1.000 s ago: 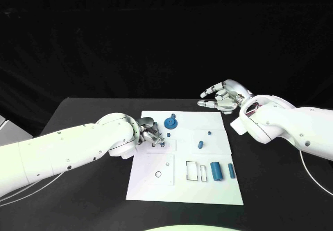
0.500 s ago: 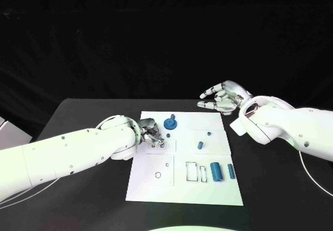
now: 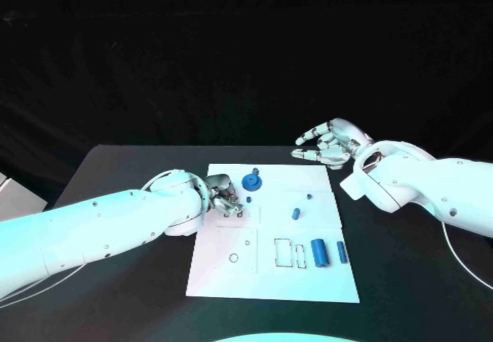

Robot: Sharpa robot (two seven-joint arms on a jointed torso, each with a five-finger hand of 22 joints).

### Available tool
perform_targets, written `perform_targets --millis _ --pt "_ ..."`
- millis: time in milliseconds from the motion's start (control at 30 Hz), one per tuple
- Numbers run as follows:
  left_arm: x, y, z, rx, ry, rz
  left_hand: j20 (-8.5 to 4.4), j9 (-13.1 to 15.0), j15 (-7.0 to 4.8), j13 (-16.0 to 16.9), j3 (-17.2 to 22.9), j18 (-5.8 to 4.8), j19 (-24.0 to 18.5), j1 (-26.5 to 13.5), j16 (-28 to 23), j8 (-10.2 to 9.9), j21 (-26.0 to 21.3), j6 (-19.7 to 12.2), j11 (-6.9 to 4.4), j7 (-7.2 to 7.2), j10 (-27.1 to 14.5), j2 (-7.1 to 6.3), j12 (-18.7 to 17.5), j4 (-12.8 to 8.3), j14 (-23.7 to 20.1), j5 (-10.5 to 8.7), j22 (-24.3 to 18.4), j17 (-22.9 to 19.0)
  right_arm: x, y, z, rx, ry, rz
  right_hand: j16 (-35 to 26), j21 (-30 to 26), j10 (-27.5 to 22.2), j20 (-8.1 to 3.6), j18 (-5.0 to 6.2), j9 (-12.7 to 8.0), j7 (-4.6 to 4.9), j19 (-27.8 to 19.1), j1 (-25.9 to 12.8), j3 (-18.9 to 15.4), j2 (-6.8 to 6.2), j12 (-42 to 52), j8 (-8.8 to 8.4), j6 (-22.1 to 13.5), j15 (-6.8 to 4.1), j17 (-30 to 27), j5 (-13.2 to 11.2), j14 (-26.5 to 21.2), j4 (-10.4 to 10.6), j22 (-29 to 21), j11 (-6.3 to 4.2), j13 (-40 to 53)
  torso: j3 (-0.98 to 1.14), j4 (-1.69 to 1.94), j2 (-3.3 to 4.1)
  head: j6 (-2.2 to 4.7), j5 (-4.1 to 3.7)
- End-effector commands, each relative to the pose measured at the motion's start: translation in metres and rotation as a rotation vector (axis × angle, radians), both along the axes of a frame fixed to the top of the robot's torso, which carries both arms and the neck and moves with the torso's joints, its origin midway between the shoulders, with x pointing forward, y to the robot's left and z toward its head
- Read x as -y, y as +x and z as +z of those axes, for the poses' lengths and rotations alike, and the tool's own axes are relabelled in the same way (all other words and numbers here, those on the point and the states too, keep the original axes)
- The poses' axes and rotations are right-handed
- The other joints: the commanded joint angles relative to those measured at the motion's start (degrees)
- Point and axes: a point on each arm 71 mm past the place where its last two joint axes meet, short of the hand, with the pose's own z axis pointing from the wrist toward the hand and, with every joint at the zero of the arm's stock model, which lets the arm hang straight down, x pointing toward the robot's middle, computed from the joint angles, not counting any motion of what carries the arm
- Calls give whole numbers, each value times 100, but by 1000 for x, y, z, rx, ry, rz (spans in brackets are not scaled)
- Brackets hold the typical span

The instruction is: Assemble the parts on the task board

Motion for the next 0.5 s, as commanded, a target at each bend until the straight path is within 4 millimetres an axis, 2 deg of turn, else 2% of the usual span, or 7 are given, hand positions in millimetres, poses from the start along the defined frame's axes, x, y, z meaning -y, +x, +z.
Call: perform_targets --millis 33,500 --pt "2 -2 -2 -31 10 -21 -6 8 -42 -4 1240 -107 42 27 36 0 39 30 -1 -6 49 34 22 -1273 616 18 217 1508 -1 0 -1 -4 -7 16 -31 -17 399 -15 59 7 -20 -33 -18 27 51 -6 39 12 36 1356 21 561 17 0 23 1301 1 -1 -1 -8 3" --pt "2 -1 -6 -63 20 -20 -7 7 -43 -5 1243 -109 46 25 36 -3 41 33 -2 -6 51 33 20 -1273 616 16 224 1508 -1 0 -1 -6 -7 17 -31 -17 399 -15 59 7 -20 -33 -18 27 51 -6 39 12 36 1356 21 561 17 0 23 1301 2 -3 -3 -50 -6"
